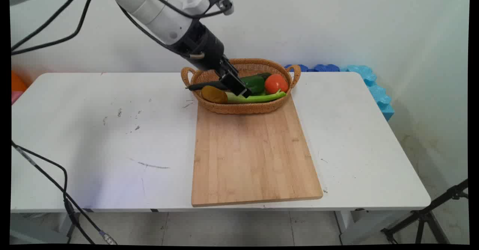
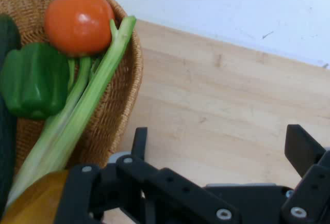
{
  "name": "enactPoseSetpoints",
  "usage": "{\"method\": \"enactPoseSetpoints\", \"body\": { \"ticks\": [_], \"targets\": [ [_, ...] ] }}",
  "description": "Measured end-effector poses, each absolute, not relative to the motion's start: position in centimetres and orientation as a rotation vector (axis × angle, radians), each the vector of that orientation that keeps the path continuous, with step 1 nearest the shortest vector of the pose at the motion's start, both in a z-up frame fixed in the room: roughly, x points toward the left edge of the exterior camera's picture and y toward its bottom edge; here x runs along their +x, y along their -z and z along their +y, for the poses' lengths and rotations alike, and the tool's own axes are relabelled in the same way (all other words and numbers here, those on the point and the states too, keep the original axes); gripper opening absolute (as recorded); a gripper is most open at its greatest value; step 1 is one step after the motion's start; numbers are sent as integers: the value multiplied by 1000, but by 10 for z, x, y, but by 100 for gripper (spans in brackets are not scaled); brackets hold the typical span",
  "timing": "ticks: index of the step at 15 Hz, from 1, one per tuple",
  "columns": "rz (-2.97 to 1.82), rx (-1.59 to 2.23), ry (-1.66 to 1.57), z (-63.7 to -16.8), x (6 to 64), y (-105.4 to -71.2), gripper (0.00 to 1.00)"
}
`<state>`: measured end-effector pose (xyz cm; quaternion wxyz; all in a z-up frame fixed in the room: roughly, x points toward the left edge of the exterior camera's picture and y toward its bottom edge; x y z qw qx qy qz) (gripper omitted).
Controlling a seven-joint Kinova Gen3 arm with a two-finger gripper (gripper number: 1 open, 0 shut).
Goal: Pick up the potato from the vegetable basket
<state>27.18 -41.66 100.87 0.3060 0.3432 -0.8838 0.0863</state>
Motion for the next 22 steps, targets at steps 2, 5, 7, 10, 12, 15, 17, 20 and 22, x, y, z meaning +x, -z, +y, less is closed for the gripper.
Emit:
{"method": "enactPoseSetpoints", "body": {
  "ticks": [2, 5, 7, 10, 12, 15, 17, 20, 22],
  "targets": [
    [-2359, 894, -253, -415, 272, -1005, 100],
    [-2394, 864, -299, -420, 276, -1002, 100],
    [-2417, 844, -326, -426, 281, -1001, 100],
    [-2470, 797, -373, -440, 294, -999, 100],
    [-2506, 766, -398, -450, 303, -995, 100],
    [-2565, 705, -413, -464, 314, -985, 100],
    [-2604, 658, -410, -471, 319, -978, 100],
    [-2654, 598, -402, -481, 325, -966, 100],
    [-2686, 560, -395, -487, 331, -958, 100]
  ]
}}
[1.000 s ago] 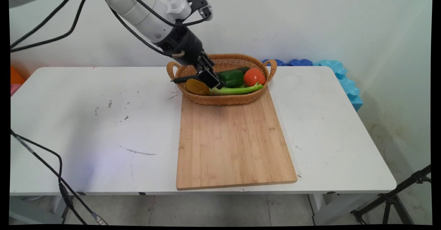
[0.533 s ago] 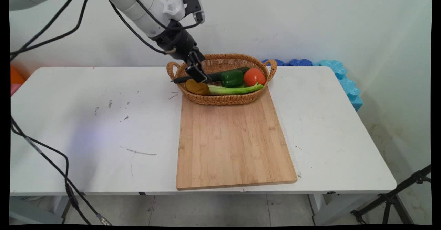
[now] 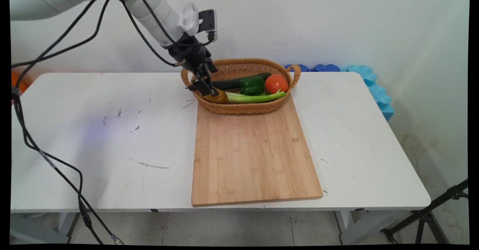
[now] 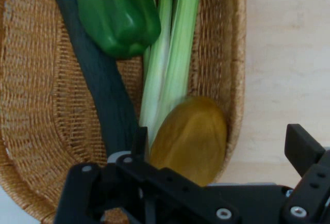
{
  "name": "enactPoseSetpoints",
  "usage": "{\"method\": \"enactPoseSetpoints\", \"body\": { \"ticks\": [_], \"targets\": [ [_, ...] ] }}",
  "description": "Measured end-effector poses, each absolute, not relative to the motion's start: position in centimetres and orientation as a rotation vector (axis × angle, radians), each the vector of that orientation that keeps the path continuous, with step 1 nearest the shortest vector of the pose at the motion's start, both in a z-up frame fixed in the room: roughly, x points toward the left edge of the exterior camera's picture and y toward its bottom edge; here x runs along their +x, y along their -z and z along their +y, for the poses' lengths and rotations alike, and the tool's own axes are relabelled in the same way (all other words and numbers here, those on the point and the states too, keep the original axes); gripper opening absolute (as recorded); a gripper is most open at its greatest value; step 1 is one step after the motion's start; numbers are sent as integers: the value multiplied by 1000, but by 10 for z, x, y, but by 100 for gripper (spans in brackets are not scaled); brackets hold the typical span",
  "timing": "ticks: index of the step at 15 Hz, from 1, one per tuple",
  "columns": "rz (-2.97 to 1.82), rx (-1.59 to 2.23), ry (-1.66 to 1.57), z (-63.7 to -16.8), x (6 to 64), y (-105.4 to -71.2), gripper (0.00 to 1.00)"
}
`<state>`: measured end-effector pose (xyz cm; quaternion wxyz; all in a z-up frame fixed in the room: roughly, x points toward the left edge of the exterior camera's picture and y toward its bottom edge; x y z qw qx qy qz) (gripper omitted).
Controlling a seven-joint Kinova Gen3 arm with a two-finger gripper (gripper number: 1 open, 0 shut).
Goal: Pick up the potato from the vegetable basket
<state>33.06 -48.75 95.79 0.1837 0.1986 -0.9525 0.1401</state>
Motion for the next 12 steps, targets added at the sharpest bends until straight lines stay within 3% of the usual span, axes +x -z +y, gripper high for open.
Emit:
{"method": "enactPoseSetpoints", "body": {
  "ticks": [12],
  "targets": [
    [-2788, 431, -365, -518, 342, -914, 100]
  ]
}}
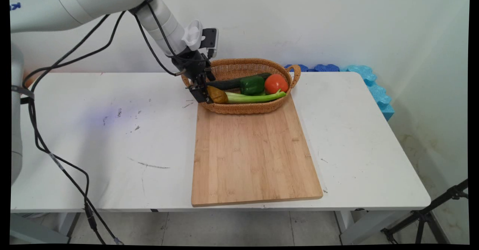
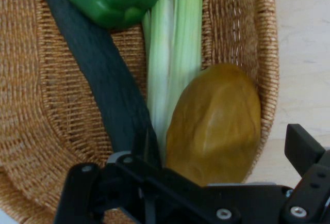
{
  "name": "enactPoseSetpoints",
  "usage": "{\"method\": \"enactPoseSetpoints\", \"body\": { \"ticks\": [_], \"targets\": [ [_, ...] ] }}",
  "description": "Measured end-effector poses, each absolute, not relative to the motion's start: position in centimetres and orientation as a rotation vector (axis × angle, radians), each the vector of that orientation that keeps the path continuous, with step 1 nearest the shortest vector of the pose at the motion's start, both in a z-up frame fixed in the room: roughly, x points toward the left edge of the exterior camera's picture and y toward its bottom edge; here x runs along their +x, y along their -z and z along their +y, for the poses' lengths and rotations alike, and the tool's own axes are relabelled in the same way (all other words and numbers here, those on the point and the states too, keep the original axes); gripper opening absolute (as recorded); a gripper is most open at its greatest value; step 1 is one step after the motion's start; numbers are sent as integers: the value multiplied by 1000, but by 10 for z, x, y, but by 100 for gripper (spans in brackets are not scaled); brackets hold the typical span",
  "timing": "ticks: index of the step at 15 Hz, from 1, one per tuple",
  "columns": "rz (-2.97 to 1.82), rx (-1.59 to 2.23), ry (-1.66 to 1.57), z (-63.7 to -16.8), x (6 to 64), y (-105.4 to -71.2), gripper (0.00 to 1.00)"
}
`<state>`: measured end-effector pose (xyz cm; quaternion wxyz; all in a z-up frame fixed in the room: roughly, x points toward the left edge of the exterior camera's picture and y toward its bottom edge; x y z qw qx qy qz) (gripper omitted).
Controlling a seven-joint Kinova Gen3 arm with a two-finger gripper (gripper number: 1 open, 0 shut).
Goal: Pick up the potato from the vegetable basket, then place the picked object on the cutting board
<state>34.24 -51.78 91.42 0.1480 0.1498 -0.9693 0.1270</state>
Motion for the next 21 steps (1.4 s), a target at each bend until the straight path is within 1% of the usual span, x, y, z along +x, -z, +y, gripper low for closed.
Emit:
{"method": "enactPoseSetpoints", "body": {
  "ticks": [2, 3, 8, 14, 18, 21],
  "targets": [
    [-2795, 417, -360, -520, 342, -910, 100],
    [-2798, 411, -358, -521, 342, -908, 0],
    [-2803, 380, -345, -524, 338, -904, 0],
    [-2800, 356, -337, -523, 333, -906, 0],
    [-2785, 352, -357, -523, 330, -919, 0],
    [-2766, 359, -379, -520, 328, -937, 0]
  ]
}}
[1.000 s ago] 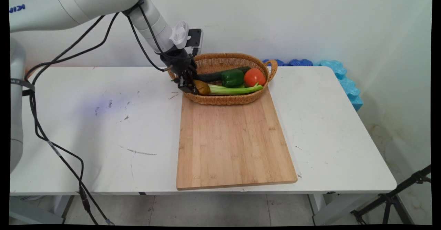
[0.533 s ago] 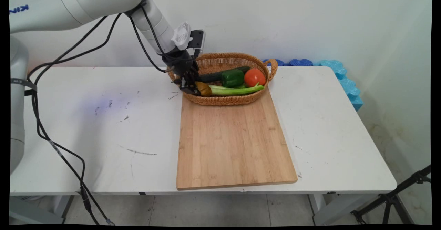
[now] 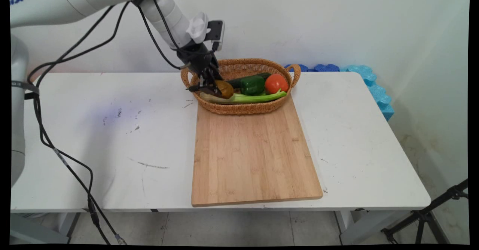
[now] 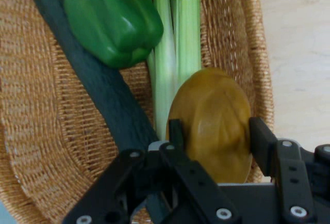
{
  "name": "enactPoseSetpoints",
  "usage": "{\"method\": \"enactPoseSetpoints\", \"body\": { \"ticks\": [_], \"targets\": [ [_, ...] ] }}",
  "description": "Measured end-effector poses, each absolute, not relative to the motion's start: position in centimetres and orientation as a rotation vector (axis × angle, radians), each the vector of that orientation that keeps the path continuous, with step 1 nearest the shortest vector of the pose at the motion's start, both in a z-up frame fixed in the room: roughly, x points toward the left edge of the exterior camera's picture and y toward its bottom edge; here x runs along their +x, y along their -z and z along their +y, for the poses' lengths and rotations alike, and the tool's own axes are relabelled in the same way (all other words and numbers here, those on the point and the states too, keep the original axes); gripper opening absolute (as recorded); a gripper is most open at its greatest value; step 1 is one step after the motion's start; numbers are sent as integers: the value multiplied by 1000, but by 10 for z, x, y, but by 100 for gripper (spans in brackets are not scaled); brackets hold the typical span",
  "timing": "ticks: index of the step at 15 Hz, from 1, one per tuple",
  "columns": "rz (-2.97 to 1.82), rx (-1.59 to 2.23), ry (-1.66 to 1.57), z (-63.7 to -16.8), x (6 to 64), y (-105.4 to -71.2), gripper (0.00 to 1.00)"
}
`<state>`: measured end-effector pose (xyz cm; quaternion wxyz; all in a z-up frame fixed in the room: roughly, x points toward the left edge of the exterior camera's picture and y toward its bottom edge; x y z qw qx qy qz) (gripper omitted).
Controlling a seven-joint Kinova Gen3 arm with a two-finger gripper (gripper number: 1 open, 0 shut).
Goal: Place the picked object on the cutting board
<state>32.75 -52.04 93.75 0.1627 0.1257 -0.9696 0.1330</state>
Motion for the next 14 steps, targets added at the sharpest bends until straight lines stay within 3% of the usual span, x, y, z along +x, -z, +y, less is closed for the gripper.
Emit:
{"method": "enactPoseSetpoints", "body": {
  "ticks": [9, 14],
  "targets": [
    [-2659, 495, -335, -477, 294, -996, 0],
    [-2616, 568, -272, -448, 266, -1003, 0]
  ]
}}
